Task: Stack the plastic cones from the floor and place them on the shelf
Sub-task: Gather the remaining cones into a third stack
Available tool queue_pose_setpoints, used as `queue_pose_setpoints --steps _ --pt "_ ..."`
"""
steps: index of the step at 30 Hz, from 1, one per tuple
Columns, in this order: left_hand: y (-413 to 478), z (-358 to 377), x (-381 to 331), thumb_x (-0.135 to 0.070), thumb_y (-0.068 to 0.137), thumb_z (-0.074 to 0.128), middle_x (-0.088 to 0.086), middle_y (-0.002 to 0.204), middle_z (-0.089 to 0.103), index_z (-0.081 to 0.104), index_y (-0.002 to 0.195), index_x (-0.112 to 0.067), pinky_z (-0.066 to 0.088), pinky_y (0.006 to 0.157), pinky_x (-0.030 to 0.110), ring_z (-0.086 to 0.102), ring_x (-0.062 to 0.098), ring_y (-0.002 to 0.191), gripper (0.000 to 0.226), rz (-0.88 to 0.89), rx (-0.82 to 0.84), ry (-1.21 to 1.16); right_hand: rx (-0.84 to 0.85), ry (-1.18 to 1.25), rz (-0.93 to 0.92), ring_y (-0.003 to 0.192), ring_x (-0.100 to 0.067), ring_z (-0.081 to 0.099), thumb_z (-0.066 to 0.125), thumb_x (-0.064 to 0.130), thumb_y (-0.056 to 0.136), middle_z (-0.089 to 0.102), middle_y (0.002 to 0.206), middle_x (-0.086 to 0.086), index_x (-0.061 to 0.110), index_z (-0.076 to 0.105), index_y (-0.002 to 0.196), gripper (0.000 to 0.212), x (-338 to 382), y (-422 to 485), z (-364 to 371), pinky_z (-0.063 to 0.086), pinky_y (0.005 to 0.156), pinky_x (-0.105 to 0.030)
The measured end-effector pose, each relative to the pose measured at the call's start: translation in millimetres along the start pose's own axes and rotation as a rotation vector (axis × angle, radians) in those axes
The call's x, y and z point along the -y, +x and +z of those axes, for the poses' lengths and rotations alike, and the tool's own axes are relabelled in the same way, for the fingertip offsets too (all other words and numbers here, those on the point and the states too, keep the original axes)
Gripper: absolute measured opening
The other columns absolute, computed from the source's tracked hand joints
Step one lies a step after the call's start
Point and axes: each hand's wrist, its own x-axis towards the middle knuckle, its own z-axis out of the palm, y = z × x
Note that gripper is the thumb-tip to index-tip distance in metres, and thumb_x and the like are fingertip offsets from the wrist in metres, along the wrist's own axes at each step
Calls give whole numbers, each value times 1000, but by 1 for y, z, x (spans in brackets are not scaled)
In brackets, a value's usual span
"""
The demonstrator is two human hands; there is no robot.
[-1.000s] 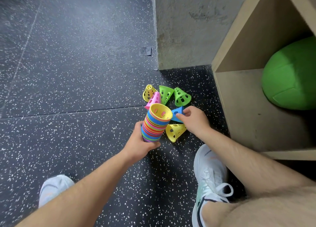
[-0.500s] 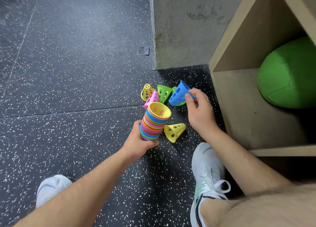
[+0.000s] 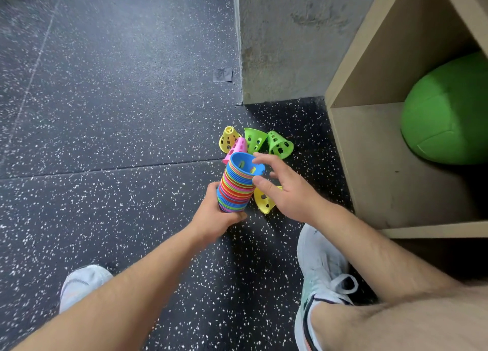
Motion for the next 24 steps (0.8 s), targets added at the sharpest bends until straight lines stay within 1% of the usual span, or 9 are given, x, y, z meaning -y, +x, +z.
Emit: queue_pose_setpoints --steps 2,4,7,9,11,14,19,21,24 --pt "1 -1 0 -9 75 89 2 104 66 42 126 -24 50 69 23 64 9 82 71 0 0 0 -87 37 14 134 -3 44 48 51 95 46 146 19 37 48 128 35 -5 -1 -1 39 113 -40" --pt "1 -3 0 -8 75 89 -1 105 65 41 128 -22 51 73 22 65 9 87 73 -2 -11 -7 -150 -26 22 131 -4 46 53 35 96 49 143 15 32 53 119 23 -15 -4 -1 40 111 -43" --pt "-1 -4 -1 -11 74 90 -4 105 65 42 130 -19 52 77 18 65 2 86 74 -11 -28 -20 -24 -290 -2 138 -8 37 60 18 90 46 148 9 28 61 112 24 -34 -11 2 33 115 -40" --pt "-2 -5 -2 -17 70 91 -4 106 66 42 131 -18 54 81 22 65 4 88 79 -16 -36 -42 104 -488 -53 145 -14 27 63 21 87 37 156 6 30 63 119 33 -45 -13 6 29 118 -40" --pt "-2 -6 -3 -12 72 91 -2 106 66 42 131 -17 54 82 24 65 6 90 77 -25 -47 -53 220 -661 -58 150 -18 17 64 26 89 24 163 7 34 56 133 45 -54 -12 10 25 119 -41" --pt "-2 -7 -2 -6 76 88 -2 104 65 42 131 -16 54 72 17 64 7 85 72 -30 -60 -50 262 -789 -62 149 -21 22 66 26 91 18 165 5 30 52 137 48 -61 -10 16 31 117 -43" --pt "-2 -9 3 -8 76 90 0 108 66 42 130 -18 55 80 24 67 10 92 73 -24 -75 -50 141 -776 -107 132 -26 45 69 32 91 29 160 -1 16 58 111 28 -62 -4 18 43 105 -41" --pt "-3 -10 4 -7 76 89 0 106 66 42 128 -16 54 79 22 66 7 89 71 -23 -73 -45 18 -602 -68 128 -22 50 70 35 89 34 156 0 16 56 96 24 -52 0 8 44 101 -35" --pt "-3 -10 5 -4 76 88 1 107 65 41 128 -14 51 73 12 64 2 84 70 -21 -78 -37 -298 -290 -107 126 -18 51 75 27 84 47 143 -5 12 52 86 27 -30 9 -14 45 97 -33"
